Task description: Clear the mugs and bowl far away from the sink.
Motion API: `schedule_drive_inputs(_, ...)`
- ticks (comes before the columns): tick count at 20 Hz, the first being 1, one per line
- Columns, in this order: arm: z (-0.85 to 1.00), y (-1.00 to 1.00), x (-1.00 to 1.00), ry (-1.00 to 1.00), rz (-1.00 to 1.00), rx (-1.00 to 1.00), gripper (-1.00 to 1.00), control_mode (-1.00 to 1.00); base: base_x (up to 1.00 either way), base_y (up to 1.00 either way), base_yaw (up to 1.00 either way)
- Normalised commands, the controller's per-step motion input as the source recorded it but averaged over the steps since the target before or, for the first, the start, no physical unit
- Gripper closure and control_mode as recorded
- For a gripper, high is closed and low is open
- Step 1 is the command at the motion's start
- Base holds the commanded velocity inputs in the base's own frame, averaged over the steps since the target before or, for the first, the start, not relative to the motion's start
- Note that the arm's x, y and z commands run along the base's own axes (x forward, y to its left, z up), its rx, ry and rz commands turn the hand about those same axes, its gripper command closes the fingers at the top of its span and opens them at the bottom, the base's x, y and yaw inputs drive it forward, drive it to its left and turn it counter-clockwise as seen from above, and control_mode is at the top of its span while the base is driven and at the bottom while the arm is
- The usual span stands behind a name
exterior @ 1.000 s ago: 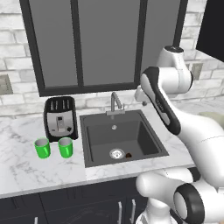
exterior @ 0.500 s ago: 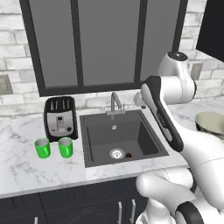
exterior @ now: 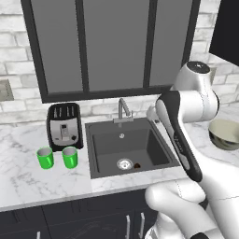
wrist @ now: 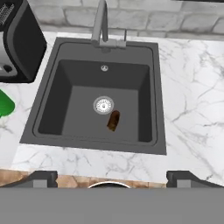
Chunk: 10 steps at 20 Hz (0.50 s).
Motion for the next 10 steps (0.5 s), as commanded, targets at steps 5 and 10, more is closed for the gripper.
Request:
schedule_drive_inputs(5,0.11,0.0,-0.42,0.03,-0.01,0.0,-1.0,-1.0,0.0,0.0,0.0)
schedule_drive_inputs(10,0.29,0.09,-0.35,0.07,0.0,0.0,-1.0,-1.0,0.0,0.0,0.0)
